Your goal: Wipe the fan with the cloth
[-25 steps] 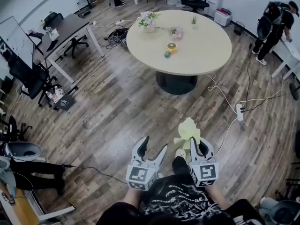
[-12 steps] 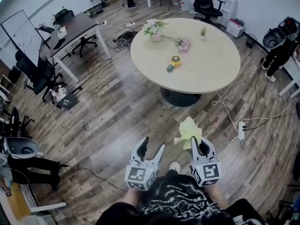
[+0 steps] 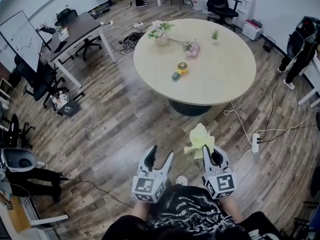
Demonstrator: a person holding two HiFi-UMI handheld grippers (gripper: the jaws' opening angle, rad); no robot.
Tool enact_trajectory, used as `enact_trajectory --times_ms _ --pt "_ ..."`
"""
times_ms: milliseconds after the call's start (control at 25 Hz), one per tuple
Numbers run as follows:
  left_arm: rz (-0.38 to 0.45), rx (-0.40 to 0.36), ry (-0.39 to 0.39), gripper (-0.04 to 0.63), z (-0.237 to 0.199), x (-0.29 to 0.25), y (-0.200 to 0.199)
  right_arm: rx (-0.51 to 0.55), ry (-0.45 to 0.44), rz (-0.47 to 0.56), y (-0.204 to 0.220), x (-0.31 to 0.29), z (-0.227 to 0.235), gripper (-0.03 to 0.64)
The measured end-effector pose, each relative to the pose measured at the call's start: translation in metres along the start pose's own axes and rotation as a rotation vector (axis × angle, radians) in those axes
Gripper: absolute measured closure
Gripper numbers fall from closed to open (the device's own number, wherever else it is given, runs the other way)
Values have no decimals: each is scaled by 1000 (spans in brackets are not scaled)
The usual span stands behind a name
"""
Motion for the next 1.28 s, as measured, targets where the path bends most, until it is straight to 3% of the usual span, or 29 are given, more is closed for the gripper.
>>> enact_trajectory --times_ms 480,1280 --pt "-25 -30 93 307 -31 -83 -15 -19 79 -2 -7 -63 29 586" --pt "-125 -105 286 307 -153 -271 -81 -33 309 -63 -42 -245 70 586"
Point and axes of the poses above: the fingertips, and each gripper's own axes: x backward along the fingers, z to its right, y out of its underside, the point moved 4 cm from there along x, backward along the fingers, and after that the axes turned 3 degrees about -y, right-handed, at the moved point
